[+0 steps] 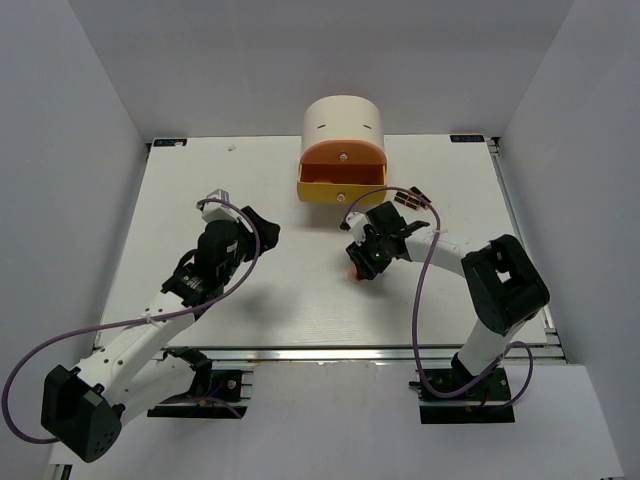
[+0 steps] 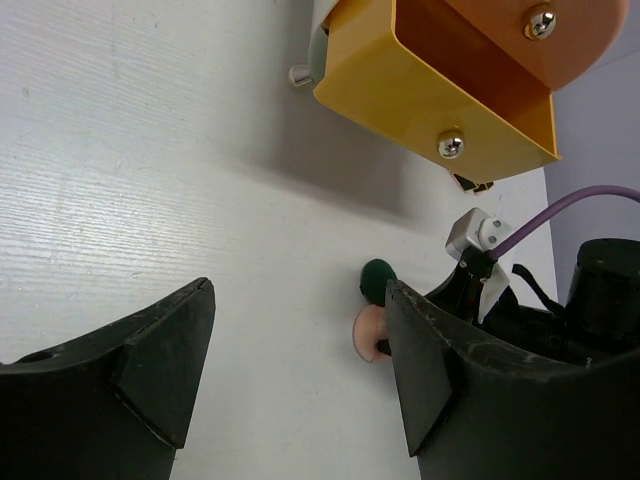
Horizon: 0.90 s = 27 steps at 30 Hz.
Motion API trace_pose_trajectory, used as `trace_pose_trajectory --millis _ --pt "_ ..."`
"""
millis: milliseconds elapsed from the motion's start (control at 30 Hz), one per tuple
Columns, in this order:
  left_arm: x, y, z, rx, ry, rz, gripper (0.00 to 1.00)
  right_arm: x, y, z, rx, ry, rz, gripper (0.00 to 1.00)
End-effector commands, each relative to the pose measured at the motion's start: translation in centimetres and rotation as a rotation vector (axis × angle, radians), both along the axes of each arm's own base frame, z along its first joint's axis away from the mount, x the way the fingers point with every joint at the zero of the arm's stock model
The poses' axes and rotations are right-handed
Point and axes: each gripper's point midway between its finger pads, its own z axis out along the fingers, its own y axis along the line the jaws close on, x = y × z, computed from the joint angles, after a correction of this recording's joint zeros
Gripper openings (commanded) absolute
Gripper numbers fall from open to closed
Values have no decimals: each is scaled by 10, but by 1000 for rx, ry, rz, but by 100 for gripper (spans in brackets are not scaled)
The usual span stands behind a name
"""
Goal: Organize the makeup
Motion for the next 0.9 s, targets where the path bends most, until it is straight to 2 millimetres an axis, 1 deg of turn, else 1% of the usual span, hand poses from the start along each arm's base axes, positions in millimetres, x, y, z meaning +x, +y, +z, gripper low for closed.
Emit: trace_pose_trajectory --millis 0,33,67,100,133,167,200,233,267,333,367,433,467,500,533,567,667,700,733,867 --pt "2 4 4 -16 -16 25 79 -2 -4 -13 -47 16 -15 46" --pt "2 2 3 -17 -14 21 79 -3 -5 -14 -50 20 -15 43" --pt "4 1 1 -16 -11 19 79 -5 -5 -16 -52 27 -9 34" --pt "4 0 1 -19 -9 14 79 -8 -4 -17 -54 33 -1 31" --pt "4 -1 0 -20 -10 8 79 -10 -4 -18 -53 34 6 22" --pt "4 -2 -1 -22 -9 4 79 -13 -3 -18 -46 43 16 17" --pt "3 -4 -5 -26 -1 -5 79 -14 -2 -15 -39 39 25 12" --pt "3 -5 -6 -30 0 -10 79 -16 -2 -13 -31 41 33 4" --pt "3 -6 -6 -36 -4 -14 79 -19 0 -10 -14 39 61 1" --pt "1 -9 -11 -48 6 -28 79 -25 4 4 25 23 105 0" --pt "1 -11 -12 -54 2 -33 79 -30 10 16 74 10 167 0" --pt "0 -14 -16 -64 10 -49 80 -41 13 28 111 17 233 0" --pt "0 -16 -16 -71 4 -57 80 -46 19 43 161 -9 302 0" --pt "0 -17 -17 -74 7 -60 80 -48 23 53 187 -24 335 0" --pt "0 -19 -18 -81 6 -70 82 -56 29 62 235 -22 389 0" --pt "0 -20 -19 -82 8 -75 82 -59 28 73 243 -59 453 0" --pt "-2 -24 -26 -83 28 -92 83 -60 37 106 317 -141 535 0" --pt "-3 -24 -28 -84 34 -94 83 -58 40 115 330 -177 555 0" --pt "0 -26 -24 -98 14 -97 83 -53 43 125 342 -213 560 0" --pt "-1 -29 -28 -110 16 -111 83 -33 50 159 357 -359 553 0"
